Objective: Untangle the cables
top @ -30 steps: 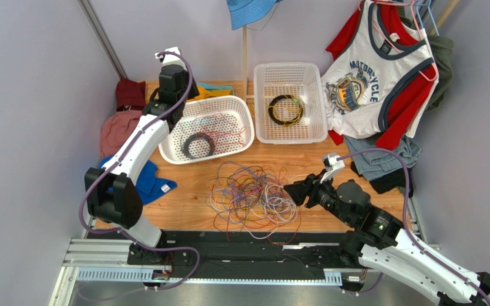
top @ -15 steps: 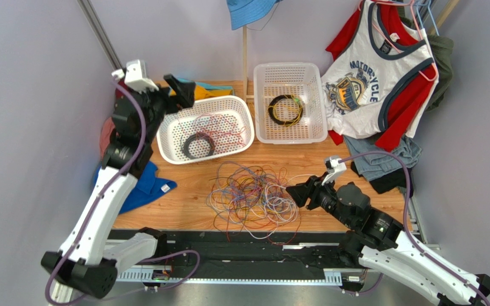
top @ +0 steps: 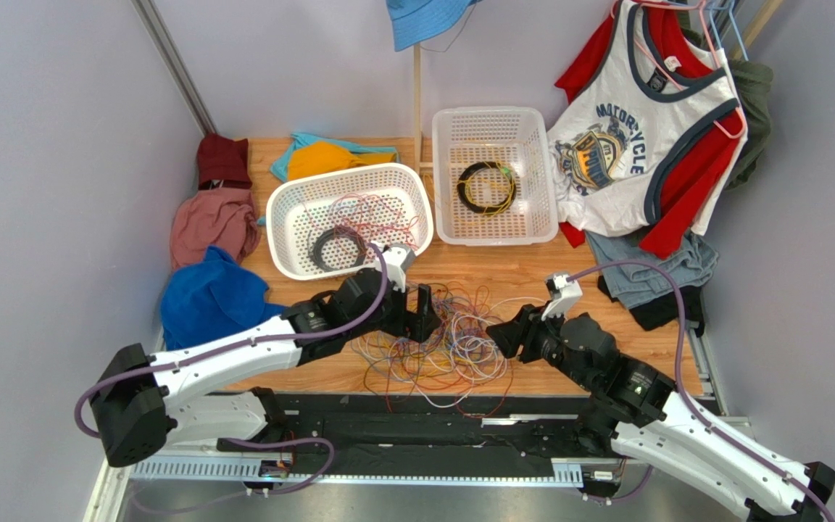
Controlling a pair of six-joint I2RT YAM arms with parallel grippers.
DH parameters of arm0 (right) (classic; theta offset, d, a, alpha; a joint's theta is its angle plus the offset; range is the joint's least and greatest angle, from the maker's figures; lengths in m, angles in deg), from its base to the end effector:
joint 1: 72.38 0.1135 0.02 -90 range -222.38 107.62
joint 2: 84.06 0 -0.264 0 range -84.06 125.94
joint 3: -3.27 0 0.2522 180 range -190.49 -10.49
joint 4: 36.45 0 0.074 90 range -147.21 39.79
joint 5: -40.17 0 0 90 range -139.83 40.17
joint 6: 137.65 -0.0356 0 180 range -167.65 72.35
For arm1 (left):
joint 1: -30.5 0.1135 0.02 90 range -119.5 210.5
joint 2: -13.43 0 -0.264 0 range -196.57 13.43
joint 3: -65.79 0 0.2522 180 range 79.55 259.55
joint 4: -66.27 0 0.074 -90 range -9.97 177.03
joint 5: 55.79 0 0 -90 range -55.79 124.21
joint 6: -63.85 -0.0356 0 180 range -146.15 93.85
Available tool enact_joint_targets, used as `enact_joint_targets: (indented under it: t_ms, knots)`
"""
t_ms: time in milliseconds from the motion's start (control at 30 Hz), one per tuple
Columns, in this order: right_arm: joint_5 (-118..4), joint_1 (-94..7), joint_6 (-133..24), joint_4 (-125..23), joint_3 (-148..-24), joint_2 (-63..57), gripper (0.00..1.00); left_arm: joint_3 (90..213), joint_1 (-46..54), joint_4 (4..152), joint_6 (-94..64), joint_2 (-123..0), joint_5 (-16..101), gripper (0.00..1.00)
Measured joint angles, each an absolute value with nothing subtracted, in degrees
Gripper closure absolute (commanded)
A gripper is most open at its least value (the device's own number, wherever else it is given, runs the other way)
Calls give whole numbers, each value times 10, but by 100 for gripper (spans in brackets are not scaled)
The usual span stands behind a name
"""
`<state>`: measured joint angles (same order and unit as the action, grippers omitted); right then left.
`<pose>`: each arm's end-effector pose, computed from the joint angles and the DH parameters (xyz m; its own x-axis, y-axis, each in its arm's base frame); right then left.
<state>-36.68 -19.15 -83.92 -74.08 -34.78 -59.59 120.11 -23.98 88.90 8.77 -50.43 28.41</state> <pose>0.0808 0.0946 0.2378 -0.5846 0.1801 -0.7911 -0.3843 0.7973 0.4655 0.1453 -0.1973 0.2504 -0.6887 -0.0154 -0.7249 0.4461 0.7791 -0.4404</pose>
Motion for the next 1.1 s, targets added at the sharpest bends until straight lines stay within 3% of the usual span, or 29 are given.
enact_joint_targets:
  t_ms: [233,300,400,433,500,600,800,1100]
  knots:
    - [-364,-192,-854,-761,-348,-628,55,1222,-267,836,87,-636,316,1]
    - [-361,-192,-856,-771,-348,-636,55,1231,-268,833,87,-686,318,7]
    - [-354,-192,-857,-787,-348,-647,55,1245,-269,839,90,-751,308,32]
    - [-352,-192,-857,-792,-348,-651,55,1253,-269,844,91,-769,302,47]
    - [-347,-192,-857,-803,-348,-658,55,1263,-268,849,91,-791,289,64]
    - [-340,-192,-857,-815,-348,-668,55,1265,-269,850,91,-789,274,100]
    - [-332,-192,-856,-827,-348,-675,55,1271,-269,891,72,-727,245,100]
    - [-321,-192,-854,-840,-350,-708,55,1391,-269,976,2,-445,257,100]
